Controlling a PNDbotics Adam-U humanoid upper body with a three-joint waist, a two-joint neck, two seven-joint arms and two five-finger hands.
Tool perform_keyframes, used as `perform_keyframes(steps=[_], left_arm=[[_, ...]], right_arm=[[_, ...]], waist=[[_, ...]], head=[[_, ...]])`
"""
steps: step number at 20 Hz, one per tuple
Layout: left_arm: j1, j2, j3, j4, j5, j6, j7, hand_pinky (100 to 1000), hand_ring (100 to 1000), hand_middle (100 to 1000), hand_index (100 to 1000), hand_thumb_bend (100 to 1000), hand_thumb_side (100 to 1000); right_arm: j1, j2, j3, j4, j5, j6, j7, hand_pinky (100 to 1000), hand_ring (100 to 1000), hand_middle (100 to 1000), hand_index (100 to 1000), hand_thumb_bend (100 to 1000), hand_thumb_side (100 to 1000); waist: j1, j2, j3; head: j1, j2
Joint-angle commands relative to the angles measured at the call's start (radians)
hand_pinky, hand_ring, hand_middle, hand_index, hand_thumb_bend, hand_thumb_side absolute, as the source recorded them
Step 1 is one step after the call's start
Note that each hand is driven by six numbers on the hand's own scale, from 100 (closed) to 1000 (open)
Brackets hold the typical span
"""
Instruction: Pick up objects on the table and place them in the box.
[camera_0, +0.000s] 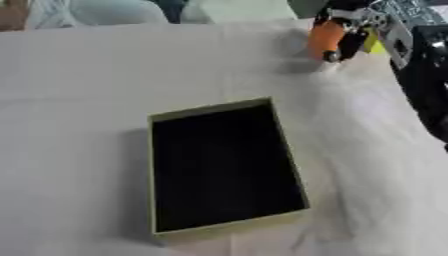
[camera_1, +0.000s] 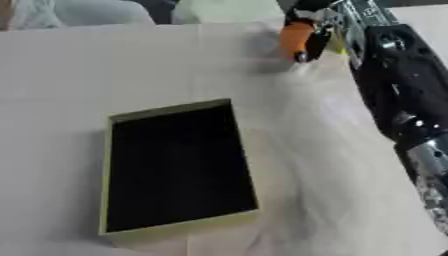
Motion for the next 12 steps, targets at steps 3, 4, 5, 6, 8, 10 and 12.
perform_keyframes(steps=[3, 4, 5, 6, 8, 10, 12], left_arm=[[-0.005, 0.019, 0.002, -0.015, -0.002, 0.002, -0.002, 871, 588, 649, 800, 413, 808], [-0.005, 0.02, 0.002, -0.015, -0.001, 0.002, -0.002, 871, 588, 649, 800, 413, 807], [-0.005, 0.021, 0.003, -0.015, -0.001, 0.002, -0.001, 870, 588, 649, 799, 414, 805], [-0.005, 0.022, 0.003, -0.015, 0.0, 0.002, -0.001, 870, 589, 649, 800, 414, 804], [-0.006, 0.025, 0.003, -0.015, 0.001, 0.001, -0.001, 870, 589, 650, 799, 415, 802], [-0.007, 0.028, 0.004, -0.015, 0.001, 0.001, 0.0, 869, 590, 650, 800, 417, 800], [-0.007, 0.031, 0.005, -0.015, 0.002, 0.001, 0.001, 869, 590, 650, 800, 417, 799]], right_arm=[[-0.02, -0.02, -0.006, -0.086, 0.014, 0.021, -0.081, 561, 444, 324, 460, 263, 100], [-0.02, -0.02, -0.005, -0.087, 0.011, 0.021, -0.097, 556, 439, 319, 457, 255, 100], [-0.02, -0.021, -0.002, -0.086, 0.006, 0.02, -0.114, 556, 441, 321, 461, 255, 100], [-0.02, -0.023, 0.001, -0.085, 0.0, 0.018, -0.13, 559, 445, 325, 466, 254, 100], [-0.02, -0.028, 0.011, -0.085, -0.014, 0.01, -0.158, 567, 453, 334, 478, 235, 100], [-0.02, -0.039, 0.024, -0.102, -0.039, -0.007, -0.165, 569, 455, 337, 484, 220, 100], [-0.017, -0.055, 0.04, -0.138, -0.069, -0.027, -0.163, 570, 457, 341, 490, 203, 100]], waist=[[-0.003, -0.027, -0.003], [-0.004, -0.029, -0.004], [-0.005, -0.031, -0.005], [-0.005, -0.033, -0.007], [-0.007, -0.035, -0.01], [-0.009, -0.039, -0.015], [-0.011, -0.044, -0.02]], head=[[0.0, -0.003], [-0.001, -0.002], [-0.001, 0.0], [0.0, 0.002], [0.001, 0.006], [0.001, 0.013], [0.002, 0.019]])
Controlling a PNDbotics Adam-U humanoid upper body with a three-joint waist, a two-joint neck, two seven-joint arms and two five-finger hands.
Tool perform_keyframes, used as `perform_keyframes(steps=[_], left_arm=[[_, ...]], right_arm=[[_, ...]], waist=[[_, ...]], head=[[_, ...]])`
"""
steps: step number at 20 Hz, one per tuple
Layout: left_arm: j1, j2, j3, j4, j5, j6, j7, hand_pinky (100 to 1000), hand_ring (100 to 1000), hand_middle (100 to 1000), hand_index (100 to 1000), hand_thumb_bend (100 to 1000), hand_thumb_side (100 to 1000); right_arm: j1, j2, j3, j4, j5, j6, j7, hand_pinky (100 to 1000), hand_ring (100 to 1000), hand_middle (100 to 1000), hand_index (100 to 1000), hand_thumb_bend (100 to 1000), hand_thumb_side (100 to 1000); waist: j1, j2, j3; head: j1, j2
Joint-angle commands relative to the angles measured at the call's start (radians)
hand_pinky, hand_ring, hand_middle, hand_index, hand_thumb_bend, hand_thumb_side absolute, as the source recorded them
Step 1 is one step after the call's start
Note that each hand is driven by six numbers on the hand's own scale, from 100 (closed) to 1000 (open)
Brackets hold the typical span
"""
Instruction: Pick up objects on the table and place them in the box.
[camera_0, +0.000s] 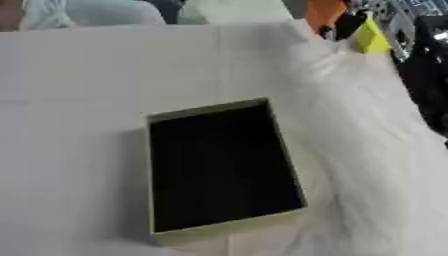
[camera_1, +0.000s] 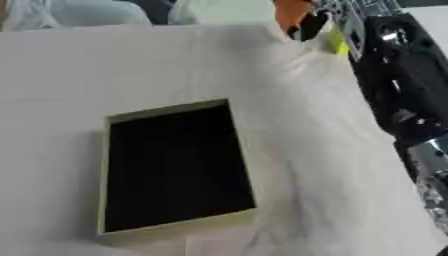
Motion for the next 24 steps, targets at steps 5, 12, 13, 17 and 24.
perform_keyframes(steps=[5, 12, 13, 17, 24], left_arm=[[-0.008, 0.037, 0.007, -0.015, 0.005, -0.001, 0.004, 868, 593, 650, 800, 421, 794], [-0.012, 0.056, 0.008, -0.015, 0.012, -0.004, 0.004, 864, 599, 651, 800, 429, 782], [-0.013, 0.06, 0.007, -0.015, 0.014, -0.005, 0.004, 863, 599, 651, 800, 430, 781], [-0.015, 0.072, 0.007, -0.015, 0.024, -0.008, 0.002, 861, 603, 651, 800, 434, 773], [-0.012, 0.077, 0.01, -0.015, 0.032, -0.01, 0.001, 860, 604, 652, 800, 437, 769]], right_arm=[[0.022, -0.11, 0.078, -0.172, -0.113, -0.054, -0.016, 569, 464, 361, 506, 215, 100], [0.12, -0.231, 0.216, -0.463, -0.334, -0.021, 0.002, 576, 476, 364, 518, 233, 100], [0.14, -0.26, 0.239, -0.555, -0.407, 0.018, 0.037, 577, 477, 366, 519, 232, 100], [0.118, -0.253, 0.317, -0.767, -0.574, 0.155, 0.168, 585, 485, 375, 530, 201, 100], [0.072, -0.205, 0.406, -0.965, -0.67, 0.256, 0.209, 594, 493, 383, 541, 166, 100]], waist=[[-0.01, -0.042, -0.014], [-0.023, -0.071, -0.033], [-0.026, -0.076, -0.035], [-0.032, -0.097, -0.037], [-0.034, -0.115, -0.041]], head=[[0.01, 0.02], [0.024, 0.039], [0.026, 0.041], [0.029, 0.047], [0.034, 0.042]])
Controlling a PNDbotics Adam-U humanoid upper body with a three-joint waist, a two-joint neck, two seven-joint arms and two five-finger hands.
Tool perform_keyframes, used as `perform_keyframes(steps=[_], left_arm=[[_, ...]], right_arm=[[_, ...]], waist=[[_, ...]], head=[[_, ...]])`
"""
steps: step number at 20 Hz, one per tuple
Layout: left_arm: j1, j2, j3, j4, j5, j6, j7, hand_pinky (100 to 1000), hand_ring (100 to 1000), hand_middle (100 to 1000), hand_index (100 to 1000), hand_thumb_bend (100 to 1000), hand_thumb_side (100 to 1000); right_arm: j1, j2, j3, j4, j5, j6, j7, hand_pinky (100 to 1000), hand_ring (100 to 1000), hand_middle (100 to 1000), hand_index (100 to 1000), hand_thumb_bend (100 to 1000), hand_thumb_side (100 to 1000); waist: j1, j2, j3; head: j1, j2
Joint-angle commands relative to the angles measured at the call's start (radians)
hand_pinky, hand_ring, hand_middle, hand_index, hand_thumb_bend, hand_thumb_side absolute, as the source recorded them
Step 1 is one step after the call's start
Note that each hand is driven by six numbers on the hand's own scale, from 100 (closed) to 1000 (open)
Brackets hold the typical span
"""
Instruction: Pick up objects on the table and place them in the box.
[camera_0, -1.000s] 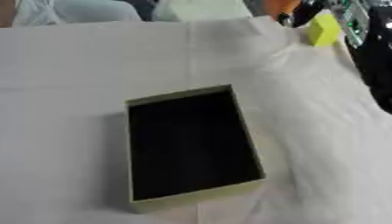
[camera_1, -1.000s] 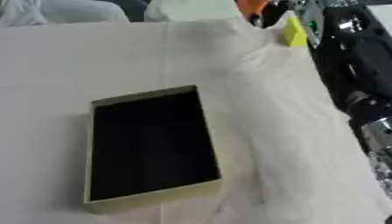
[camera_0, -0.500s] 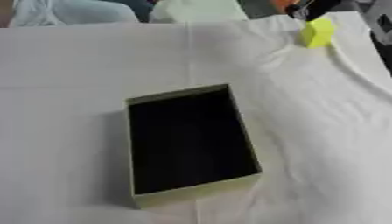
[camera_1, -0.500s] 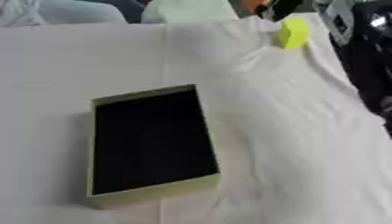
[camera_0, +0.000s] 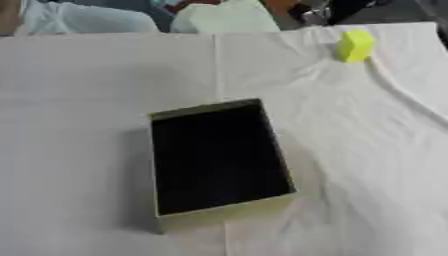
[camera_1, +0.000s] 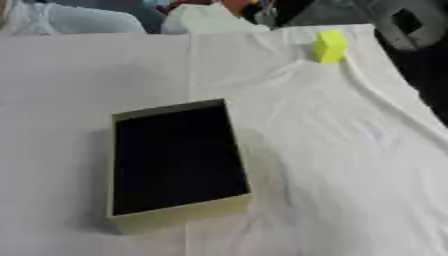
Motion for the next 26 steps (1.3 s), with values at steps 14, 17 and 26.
perform_keyframes(steps=[14, 17, 26], left_arm=[[-0.003, 0.02, 0.004, -0.015, 0.006, -0.004, -0.007, 862, 602, 652, 799, 436, 771], [-0.004, 0.019, 0.003, -0.015, 0.007, -0.003, -0.007, 863, 603, 652, 799, 436, 771], [-0.003, 0.01, 0.001, -0.015, 0.009, -0.001, -0.01, 864, 601, 652, 798, 434, 773]], right_arm=[[-0.044, 0.085, 0.137, -0.241, -0.081, 0.06, 0.136, 588, 500, 406, 542, 174, 100], [-0.04, 0.103, 0.166, -0.232, -0.075, 0.037, 0.161, 587, 500, 407, 542, 161, 100], [0.032, 0.149, 0.208, -0.135, -0.026, 0.026, 0.16, 587, 499, 406, 546, 101, 100]], waist=[[0.016, -0.026, -0.004], [0.016, -0.026, -0.006], [0.022, -0.024, -0.002]], head=[[-0.003, 0.016], [0.0, 0.02], [-0.001, 0.017]])
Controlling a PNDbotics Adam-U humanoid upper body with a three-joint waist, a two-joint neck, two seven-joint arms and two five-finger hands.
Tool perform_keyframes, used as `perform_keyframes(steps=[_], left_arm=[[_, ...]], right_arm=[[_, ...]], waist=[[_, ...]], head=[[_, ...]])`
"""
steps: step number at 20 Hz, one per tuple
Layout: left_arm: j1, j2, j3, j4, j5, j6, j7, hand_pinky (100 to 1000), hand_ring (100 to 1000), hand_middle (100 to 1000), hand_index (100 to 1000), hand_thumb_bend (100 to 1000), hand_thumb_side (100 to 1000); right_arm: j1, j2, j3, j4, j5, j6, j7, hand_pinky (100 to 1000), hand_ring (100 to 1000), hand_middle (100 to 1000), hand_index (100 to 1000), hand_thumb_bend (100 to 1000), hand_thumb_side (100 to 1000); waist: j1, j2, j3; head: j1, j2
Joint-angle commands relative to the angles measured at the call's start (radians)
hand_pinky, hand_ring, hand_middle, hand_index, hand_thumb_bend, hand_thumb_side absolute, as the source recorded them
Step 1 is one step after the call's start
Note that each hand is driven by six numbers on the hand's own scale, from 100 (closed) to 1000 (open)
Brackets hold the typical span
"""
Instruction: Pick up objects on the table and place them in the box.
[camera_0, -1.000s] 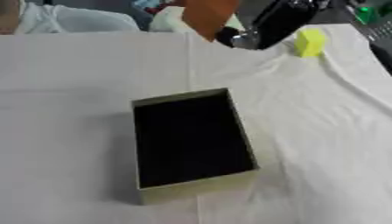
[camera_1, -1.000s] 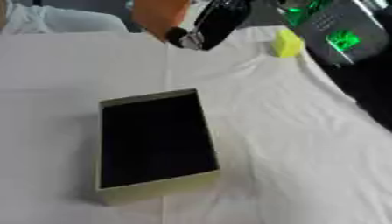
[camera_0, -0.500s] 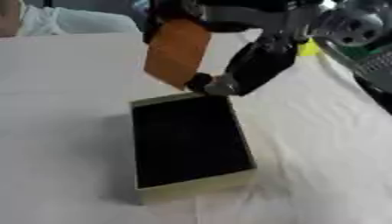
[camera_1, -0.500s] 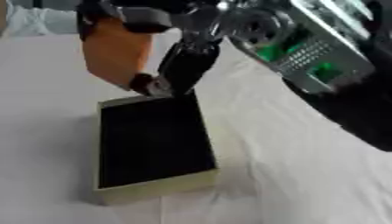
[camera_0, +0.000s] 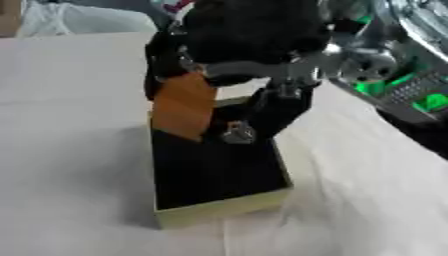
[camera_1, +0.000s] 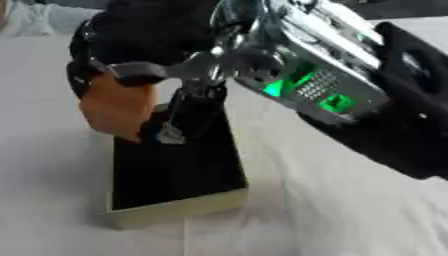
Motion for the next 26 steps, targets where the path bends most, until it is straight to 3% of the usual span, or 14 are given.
perform_keyframes(steps=[1, 11, 17, 21, 23, 26], left_arm=[[-0.005, 0.007, 0.001, -0.015, 0.004, 0.001, -0.005, 864, 601, 652, 798, 434, 774], [-0.001, -0.009, -0.002, -0.015, 0.003, 0.008, -0.009, 867, 597, 651, 798, 428, 781], [-0.002, -0.014, -0.003, -0.015, 0.003, 0.009, -0.009, 868, 597, 652, 797, 428, 781], [-0.002, -0.015, -0.003, -0.015, 0.003, 0.01, -0.009, 868, 597, 652, 797, 429, 782], [-0.002, -0.015, -0.003, -0.015, 0.003, 0.011, -0.009, 868, 597, 652, 797, 428, 781], [-0.001, -0.016, -0.003, -0.015, 0.003, 0.011, -0.009, 868, 597, 652, 797, 428, 782]], right_arm=[[0.007, 0.013, 0.002, 0.052, 0.042, -0.018, -0.022, 588, 499, 406, 546, 100, 100], [0.083, 0.044, 0.058, 0.187, 0.085, -0.11, -0.053, 603, 523, 433, 574, 100, 100], [0.101, 0.059, 0.067, 0.22, 0.113, -0.163, -0.062, 647, 593, 506, 641, 110, 100], [0.1, 0.06, 0.068, 0.224, 0.143, -0.211, -0.049, 703, 706, 652, 748, 276, 100], [0.099, 0.057, 0.06, 0.225, 0.166, -0.233, -0.043, 764, 825, 781, 829, 430, 107], [0.099, 0.051, 0.038, 0.221, 0.213, -0.254, -0.044, 788, 867, 807, 852, 471, 191]], waist=[[0.003, -0.019, 0.004], [0.008, -0.01, 0.009], [0.01, -0.008, 0.011], [0.009, -0.008, 0.01], [0.008, -0.008, 0.009], [0.008, -0.009, 0.008]], head=[[-0.002, -0.001], [-0.011, 0.002], [-0.014, 0.002], [-0.013, 0.002], [-0.012, 0.002], [-0.011, 0.0]])
